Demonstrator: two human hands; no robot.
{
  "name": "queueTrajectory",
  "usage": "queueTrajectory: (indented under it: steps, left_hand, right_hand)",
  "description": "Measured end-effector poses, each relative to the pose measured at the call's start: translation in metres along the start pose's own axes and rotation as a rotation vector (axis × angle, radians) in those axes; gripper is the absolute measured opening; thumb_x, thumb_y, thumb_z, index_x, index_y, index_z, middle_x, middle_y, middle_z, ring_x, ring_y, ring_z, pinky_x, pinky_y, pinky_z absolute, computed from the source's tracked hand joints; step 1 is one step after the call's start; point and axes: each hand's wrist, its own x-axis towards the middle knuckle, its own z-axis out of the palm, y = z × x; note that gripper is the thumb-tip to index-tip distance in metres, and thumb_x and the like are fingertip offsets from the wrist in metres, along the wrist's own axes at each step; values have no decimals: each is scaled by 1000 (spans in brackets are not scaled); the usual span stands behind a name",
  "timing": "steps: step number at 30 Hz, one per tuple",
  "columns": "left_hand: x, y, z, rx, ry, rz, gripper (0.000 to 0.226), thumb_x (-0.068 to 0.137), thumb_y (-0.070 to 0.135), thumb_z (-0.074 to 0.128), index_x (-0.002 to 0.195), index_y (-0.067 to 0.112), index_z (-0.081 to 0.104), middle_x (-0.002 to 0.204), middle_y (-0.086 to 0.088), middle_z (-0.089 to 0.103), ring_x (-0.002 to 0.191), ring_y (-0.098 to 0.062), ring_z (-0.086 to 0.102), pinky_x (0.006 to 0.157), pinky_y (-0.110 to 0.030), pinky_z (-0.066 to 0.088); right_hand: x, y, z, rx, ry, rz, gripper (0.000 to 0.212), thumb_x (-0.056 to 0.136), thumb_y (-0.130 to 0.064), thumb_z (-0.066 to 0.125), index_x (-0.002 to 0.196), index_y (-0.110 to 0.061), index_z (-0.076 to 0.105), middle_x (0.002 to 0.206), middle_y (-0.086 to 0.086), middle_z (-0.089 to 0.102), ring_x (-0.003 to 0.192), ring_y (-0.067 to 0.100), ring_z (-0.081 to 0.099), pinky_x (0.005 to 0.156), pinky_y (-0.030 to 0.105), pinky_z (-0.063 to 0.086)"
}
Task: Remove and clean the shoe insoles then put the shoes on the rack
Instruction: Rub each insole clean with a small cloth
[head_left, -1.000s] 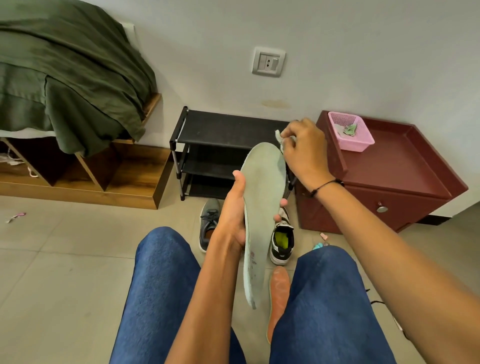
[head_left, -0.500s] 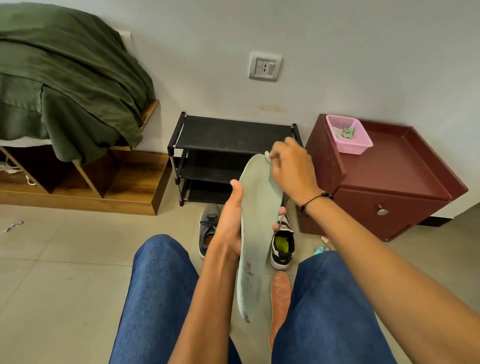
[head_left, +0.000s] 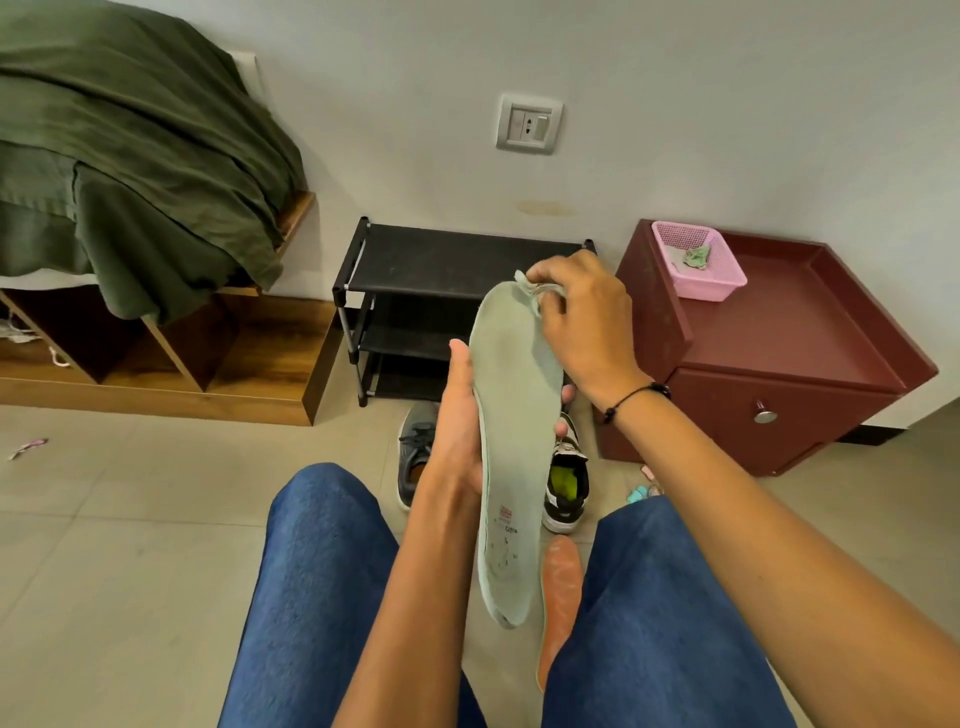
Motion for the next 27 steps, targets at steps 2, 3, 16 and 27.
queueTrajectory:
  steps: [2,3,16,27]
  left_hand:
    - [0,1,1,15,20,16,76,91,67,20,84,18,78,83,-11,70,71,-26,61,59,-33,54]
    - [-1,2,1,12,25,21,72,92,65,23,89,15,76,83,-11,70,69,-26,62,58,-33,55]
    - [-5,1,0,-9,74,56,58,95,57,30,111,11,61,90,-12,71,80,-21,70,68,-32,58]
    - [1,4,-1,-31,-4,14,80,91,67,18,97,12,75,100,-18,67,80,-30,65,63,-37,56]
  right_hand:
    - [-1,-2,9,-46,9,-82,20,82,2,52,89,-4,71,86,13,60,76,26,59,64,26,43]
    - [-4,-4,12,-53,16,-115,19,81,2,52,86,-2,71,82,13,60,72,27,59,62,29,46]
    - [-41,-8,3,320,-269,-225,18,81,-2,58,91,-3,73,87,6,67,83,8,59,78,12,45]
    - [-3,13,-16,22,-87,-131,22,77,6,52,86,-5,69,87,12,64,80,26,61,72,30,47]
